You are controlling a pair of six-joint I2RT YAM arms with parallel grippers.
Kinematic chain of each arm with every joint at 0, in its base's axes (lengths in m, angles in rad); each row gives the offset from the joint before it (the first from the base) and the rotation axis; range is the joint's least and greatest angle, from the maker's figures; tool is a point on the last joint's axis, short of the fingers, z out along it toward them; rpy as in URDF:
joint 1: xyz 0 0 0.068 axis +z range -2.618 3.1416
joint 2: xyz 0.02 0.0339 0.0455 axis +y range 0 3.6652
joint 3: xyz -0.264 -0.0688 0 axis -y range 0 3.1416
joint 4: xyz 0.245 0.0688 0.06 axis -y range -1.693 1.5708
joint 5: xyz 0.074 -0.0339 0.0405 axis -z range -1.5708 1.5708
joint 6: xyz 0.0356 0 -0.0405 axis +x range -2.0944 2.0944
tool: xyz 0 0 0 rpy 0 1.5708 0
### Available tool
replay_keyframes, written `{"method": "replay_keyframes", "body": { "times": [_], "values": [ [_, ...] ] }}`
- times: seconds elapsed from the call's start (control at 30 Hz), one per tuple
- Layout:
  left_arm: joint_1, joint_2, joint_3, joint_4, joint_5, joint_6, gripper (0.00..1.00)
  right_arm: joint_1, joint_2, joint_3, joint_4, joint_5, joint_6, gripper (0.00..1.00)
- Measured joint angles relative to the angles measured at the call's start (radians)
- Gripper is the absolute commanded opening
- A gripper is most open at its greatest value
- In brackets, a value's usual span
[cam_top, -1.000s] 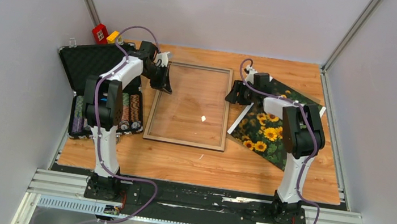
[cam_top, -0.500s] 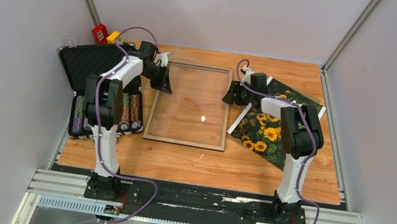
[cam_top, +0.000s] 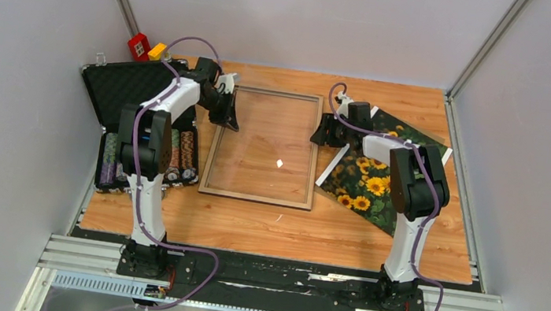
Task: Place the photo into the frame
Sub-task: Place the photo frame item in the photo frame.
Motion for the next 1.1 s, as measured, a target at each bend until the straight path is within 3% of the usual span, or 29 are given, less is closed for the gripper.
{"method": "replay_keyframes", "body": {
  "times": [0.7, 1.1],
  "values": [
    [-0.022, 0.063, 0.13, -0.141, -0.052, 0.063, 0.0, 0.0, 0.0, 0.002, -0.008, 0.011, -0.013, 0.46],
    [-0.034, 0.1, 0.225, -0.243, -0.054, 0.081, 0.0, 0.0, 0.0, 0.002, -0.012, 0.018, -0.021, 0.35]
  ]
}}
